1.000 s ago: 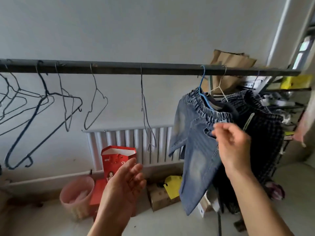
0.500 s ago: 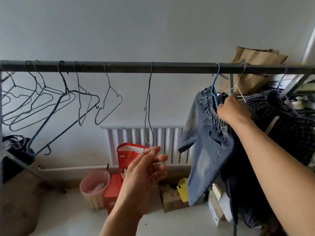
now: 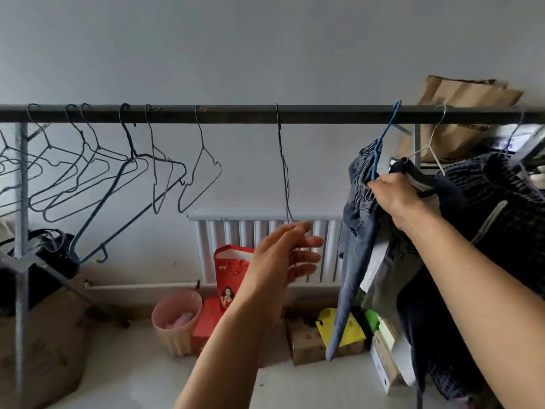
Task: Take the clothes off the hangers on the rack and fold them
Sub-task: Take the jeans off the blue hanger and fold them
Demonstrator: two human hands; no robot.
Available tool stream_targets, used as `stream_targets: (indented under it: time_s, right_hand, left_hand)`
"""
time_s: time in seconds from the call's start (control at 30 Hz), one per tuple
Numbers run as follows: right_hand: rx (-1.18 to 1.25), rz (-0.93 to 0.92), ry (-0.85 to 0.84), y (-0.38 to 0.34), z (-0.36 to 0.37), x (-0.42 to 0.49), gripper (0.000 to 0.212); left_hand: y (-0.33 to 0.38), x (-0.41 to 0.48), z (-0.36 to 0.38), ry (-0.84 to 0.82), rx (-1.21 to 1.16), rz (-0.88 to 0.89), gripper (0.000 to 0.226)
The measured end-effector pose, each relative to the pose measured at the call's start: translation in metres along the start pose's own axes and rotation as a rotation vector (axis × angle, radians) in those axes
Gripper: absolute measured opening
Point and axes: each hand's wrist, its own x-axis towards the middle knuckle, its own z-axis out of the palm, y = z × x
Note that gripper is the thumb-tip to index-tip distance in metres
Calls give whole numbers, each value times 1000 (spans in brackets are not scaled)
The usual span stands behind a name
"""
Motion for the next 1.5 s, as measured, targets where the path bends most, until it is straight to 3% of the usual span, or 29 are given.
stream_targets:
  time_s: [0.07,0.2,0.3,0.4,0.5,0.57,0.67,0.77,0.93,1.03,1.13,1.2,1.23,1.37,1.5]
  right_hand:
    - [70,5,26,-8,2,-1,20]
    - [121,16,57,-14,3,2,30]
    - [81,-21,55,-32,-10,-4,19]
    - [123,-58,16,-50,-23,-14,24]
    - [319,7,-101,-56,-23,-31,17]
    - [495,85,-252,-49,-19,-42,11]
    - [557,158,-403,-30,-10,-60,23]
    - [615,194,-419,-8,6,-85,11]
    - [561,344,-384,13,41,-117,26]
    - [595,423,-417,15,53,-130,24]
    - [644,512,-438,20,67,-139,7]
    - [673,572,-416,21,75,-142,11]
    - [693,591,-384,23,78,-142,6]
    - [755,642,-293,27,85,-140,37]
    - [711,611,-169,21,78,-133,29]
  left_hand:
    - [11,6,11,-30,58,40,23]
    - [20,14,27,-93,172,124,22]
    - [21,17,31,-93,299,219,20]
    - [21,26,32,-80,548,408,22]
    - [20,33,36,-197,725,580,38]
    - [21,31,37,-279,682,545,44]
    - [19,26,30,-289,716,532,54]
    - [17,18,24,-282,1005,541,57]
    - [20,10,12,-340,1420,435,43]
    - [21,7,-2,-371,1437,233,43]
    - [19,6,-15,-400,1383,39,43]
    - [15,3,-24,-395,1359,-19,41]
    - [12,1,-28,-381,1364,-3,38]
    - [3,-13,-38,-400,1439,237,22]
    - [-5,-27,-49,-430,1522,383,26]
